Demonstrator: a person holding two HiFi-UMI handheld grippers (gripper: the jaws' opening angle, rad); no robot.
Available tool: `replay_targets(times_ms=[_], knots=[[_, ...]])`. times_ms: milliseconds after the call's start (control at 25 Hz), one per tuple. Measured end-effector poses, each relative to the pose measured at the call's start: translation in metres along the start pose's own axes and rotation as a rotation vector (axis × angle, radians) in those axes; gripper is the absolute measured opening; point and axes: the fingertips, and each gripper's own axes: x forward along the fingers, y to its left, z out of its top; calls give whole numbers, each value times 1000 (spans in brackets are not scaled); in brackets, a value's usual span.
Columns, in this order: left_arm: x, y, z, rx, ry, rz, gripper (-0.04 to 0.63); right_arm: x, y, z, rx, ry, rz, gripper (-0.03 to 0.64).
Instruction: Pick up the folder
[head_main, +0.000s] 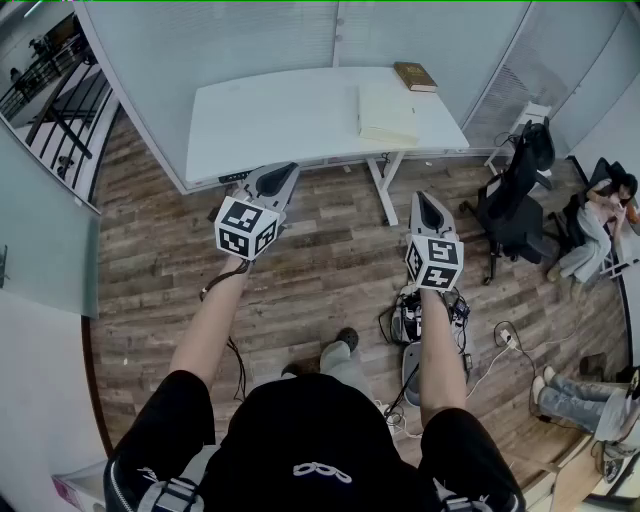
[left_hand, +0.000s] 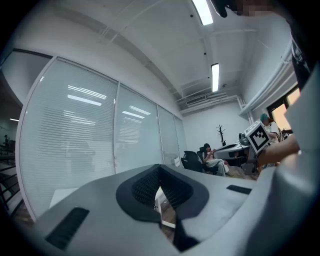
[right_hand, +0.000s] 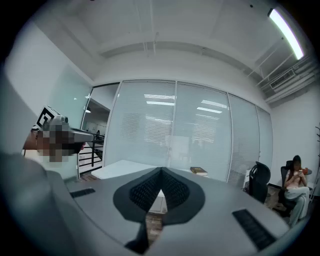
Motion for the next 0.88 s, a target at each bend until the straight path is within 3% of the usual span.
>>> replay_targets(times_ms=[880], knots=[[170, 10, -34, -59, 68, 67, 21, 127, -135, -19, 36, -6, 91, 21]])
